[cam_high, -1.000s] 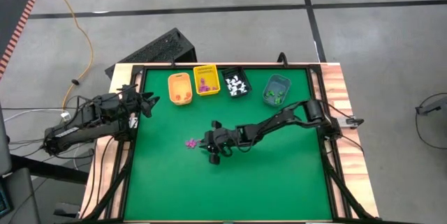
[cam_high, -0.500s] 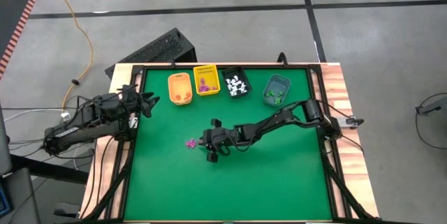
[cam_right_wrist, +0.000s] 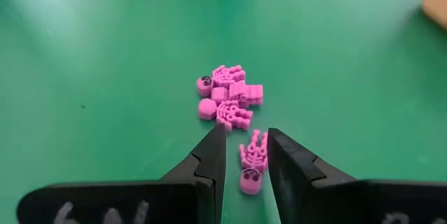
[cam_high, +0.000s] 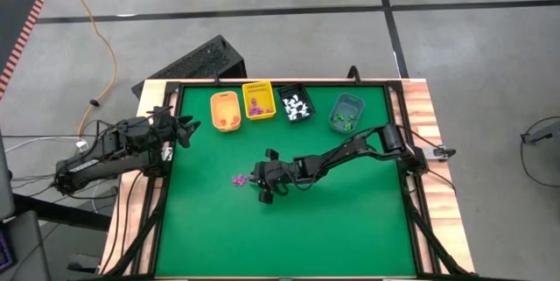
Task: Sort Halloween decoration
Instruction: Put the pink skeleton toy into the yellow bin
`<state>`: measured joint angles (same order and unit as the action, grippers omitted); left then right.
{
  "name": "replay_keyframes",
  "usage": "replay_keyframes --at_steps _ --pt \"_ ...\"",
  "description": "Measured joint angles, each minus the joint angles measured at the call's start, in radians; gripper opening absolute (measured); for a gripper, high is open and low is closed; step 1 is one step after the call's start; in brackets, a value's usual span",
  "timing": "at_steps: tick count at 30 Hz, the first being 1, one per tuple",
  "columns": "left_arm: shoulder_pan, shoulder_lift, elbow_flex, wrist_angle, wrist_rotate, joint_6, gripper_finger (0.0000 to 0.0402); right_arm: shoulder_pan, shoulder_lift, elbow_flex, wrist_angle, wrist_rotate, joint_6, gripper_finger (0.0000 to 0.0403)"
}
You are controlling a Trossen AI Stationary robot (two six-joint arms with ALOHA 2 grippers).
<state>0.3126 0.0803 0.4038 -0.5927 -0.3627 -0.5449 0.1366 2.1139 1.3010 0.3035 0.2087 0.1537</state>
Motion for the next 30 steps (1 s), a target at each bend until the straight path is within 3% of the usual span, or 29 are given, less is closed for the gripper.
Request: replay_keyframes --at_steps 5,13,18,24,30 --pt "0.0 0.0 0.0 0.002 0.0 0.002 0.0231 -0.023 0.0 0.0 -0.012 -0.074 0.097 0.0103" --pt "0.0 0.0 0.0 0.008 0.033 0.009 0.0231 -0.043 -0.001 0.024 -0.017 -0.195 0.093 0.0112" --pt "0.0 0.0 0.0 0.008 0.033 0.009 0.0231 -0.046 -0.001 0.105 -0.076 -0.233 0.037 0.0173" --pt "0.0 0.0 0.0 0.008 0.033 0.008 0.0231 -0.046 -0.003 0.166 -0.243 -0.205 0.0 0.0265" --pt "0.0 0.0 0.0 0.008 0.032 0.009 0.0231 -0.037 0.017 0.164 -0.288 -0.133 0.006 0.0281"
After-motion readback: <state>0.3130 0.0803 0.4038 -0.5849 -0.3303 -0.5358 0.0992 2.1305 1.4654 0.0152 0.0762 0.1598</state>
